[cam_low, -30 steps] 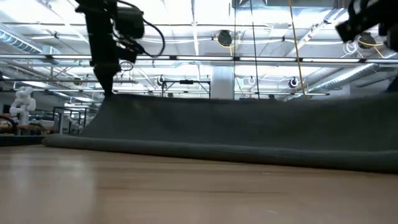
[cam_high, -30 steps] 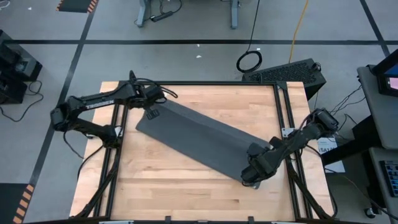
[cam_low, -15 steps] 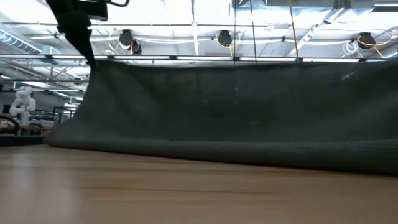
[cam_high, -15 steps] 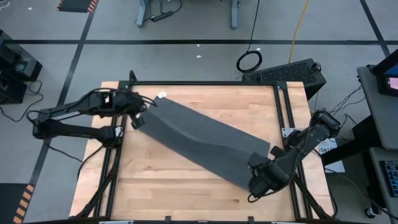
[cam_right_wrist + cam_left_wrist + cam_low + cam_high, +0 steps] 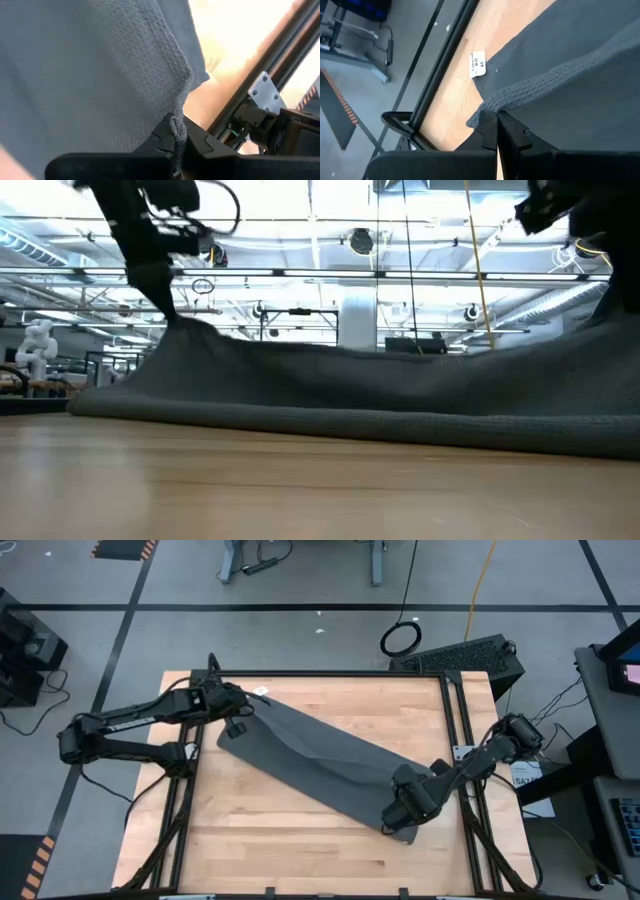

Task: Roll towel into tight, uniform cylinder
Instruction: Roll the towel

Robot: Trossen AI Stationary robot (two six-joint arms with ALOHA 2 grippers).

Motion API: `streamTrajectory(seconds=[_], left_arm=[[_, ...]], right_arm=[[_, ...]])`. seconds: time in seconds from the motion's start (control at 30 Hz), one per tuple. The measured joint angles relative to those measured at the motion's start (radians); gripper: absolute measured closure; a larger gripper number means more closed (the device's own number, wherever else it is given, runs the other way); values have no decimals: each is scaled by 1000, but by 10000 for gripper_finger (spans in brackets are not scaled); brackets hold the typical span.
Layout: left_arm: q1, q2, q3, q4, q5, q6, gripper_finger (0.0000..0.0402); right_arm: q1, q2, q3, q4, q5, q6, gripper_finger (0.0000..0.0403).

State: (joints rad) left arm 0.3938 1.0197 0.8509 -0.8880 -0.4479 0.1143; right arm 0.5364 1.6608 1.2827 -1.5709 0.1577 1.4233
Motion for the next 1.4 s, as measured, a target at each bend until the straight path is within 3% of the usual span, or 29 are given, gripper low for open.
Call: streamTrajectory(seconds=[0.33, 0.77, 0.97, 1.2, 1.4], left_arm=[[72, 125, -36, 257, -12, 32, 402], [85, 249, -37, 279, -14, 25, 402], [85, 264, -37, 278, -28, 24, 402], [85, 264, -37, 280, -113, 22, 402], [102, 263, -58, 294, -110, -41, 402]], right_arm=[[-28, 0, -114, 1, -83, 77, 403], [-81, 0, -189, 18, 3, 84, 403], [-88, 0, -189, 25, 34, 82, 403], [-89, -1, -180, 1, 47, 73, 403], [-98, 15, -189, 12, 57, 87, 403]])
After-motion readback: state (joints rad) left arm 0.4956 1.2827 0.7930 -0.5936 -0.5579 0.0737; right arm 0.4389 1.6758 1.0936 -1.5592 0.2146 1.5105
